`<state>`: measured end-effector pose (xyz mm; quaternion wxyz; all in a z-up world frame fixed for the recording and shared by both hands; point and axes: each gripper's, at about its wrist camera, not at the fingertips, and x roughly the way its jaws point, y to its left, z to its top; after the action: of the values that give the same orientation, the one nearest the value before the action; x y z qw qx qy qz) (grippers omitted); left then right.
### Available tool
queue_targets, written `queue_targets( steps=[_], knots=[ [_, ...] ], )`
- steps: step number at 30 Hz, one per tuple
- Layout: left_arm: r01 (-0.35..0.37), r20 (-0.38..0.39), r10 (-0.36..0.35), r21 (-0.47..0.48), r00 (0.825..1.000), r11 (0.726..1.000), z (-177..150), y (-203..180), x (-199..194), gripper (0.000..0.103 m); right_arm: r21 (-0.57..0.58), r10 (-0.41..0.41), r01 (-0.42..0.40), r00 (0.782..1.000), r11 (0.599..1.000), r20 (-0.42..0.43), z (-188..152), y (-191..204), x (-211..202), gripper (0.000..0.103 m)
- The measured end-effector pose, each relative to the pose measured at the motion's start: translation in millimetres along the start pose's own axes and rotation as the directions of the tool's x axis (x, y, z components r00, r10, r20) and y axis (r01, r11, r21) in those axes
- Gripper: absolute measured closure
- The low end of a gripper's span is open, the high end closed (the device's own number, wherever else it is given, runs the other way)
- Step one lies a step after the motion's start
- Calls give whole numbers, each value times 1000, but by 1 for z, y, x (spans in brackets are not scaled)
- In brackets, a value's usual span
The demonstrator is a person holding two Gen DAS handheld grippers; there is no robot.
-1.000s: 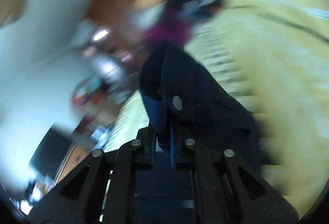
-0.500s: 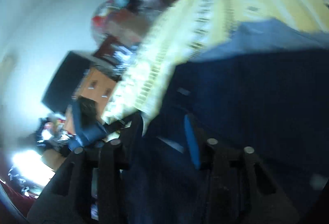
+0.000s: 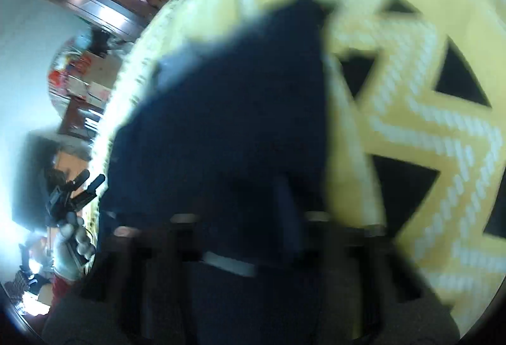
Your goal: Fold small clothes
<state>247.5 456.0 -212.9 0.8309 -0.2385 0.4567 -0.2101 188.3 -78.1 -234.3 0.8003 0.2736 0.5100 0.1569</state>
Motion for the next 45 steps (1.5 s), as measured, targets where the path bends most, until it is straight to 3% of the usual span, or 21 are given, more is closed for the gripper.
queue_targets(
  steps=[3,5,7,8,11,13,14,15,17,18,19,20,22,26,29,31,33,35,38,39,45],
  knots=[
    [-102,-92,100,-12,991,995,-4,20,26,46,0,-22,22,1000,1000,19,4,-1,-17,102],
    [-95,-63,94,-18,994,995,-5,18,18,46,-33,-14,16,998,999,62,-1,10,-35,72],
    [-74,-1,74,44,997,996,-4,-1,3,43,-67,23,-18,997,998,79,-8,17,-41,51],
    [-32,24,30,91,999,995,-3,-15,-2,36,-91,24,-17,997,996,72,-9,23,-38,46],
    [-4,3,4,176,1000,984,6,-34,16,34,-177,-44,50,998,983,36,-7,35,-19,46],
    [-74,-35,81,157,996,985,13,-22,40,34,-208,-81,83,997,975,19,-8,37,-7,46],
    [-132,-69,143,140,987,981,15,-10,54,39,-208,-81,84,996,974,23,-6,38,-7,46],
    [-158,-94,170,124,981,980,14,-4,61,58,-200,-89,92,996,976,24,-6,39,-10,46],
    [-150,-86,156,73,984,986,14,11,52,63,-212,-164,170,985,962,44,-9,46,-25,45],
    [-180,-84,186,72,979,981,14,13,44,63,-241,-213,221,975,945,62,-13,54,-33,43],
    [-248,-63,256,104,965,963,11,9,30,61,-274,-258,271,963,923,84,-21,64,-40,37],
    [-311,-43,319,140,947,940,7,4,17,47,-294,-283,302,953,907,106,-30,75,-44,28],
    [-364,-5,371,178,929,914,-12,-11,-11,40,-309,-320,344,939,887,126,-53,94,-48,12],
    [-391,30,396,247,918,887,-77,-30,-60,30,-337,-385,401,916,852,116,-108,126,-39,10],
    [-401,6,413,255,911,880,-123,-32,-78,20,-331,-416,418,906,846,81,-137,132,-24,7],
    [-386,-59,410,235,910,892,-143,-22,-72,14,-362,-468,462,880,809,78,-152,134,-10,0],
    [-390,-43,417,280,908,877,-159,-22,-70,6,-401,-502,500,858,768,109,-160,135,-1,0],
    [-371,-48,408,332,912,867,-163,-27,-65,0,-387,-499,500,859,775,111,-159,133,-1,0],
    [-427,-48,482,394,875,814,-166,-35,-55,0,-376,-496,496,862,783,105,-157,131,0,0],
    [-431,-45,487,402,872,808,-166,-35,-55,0,-373,-494,495,863,785,107,-157,131,0,0],
    [-404,-53,458,390,887,828,-167,-34,-54,0,-352,-483,490,868,798,113,-156,131,1,0]
  ],
)
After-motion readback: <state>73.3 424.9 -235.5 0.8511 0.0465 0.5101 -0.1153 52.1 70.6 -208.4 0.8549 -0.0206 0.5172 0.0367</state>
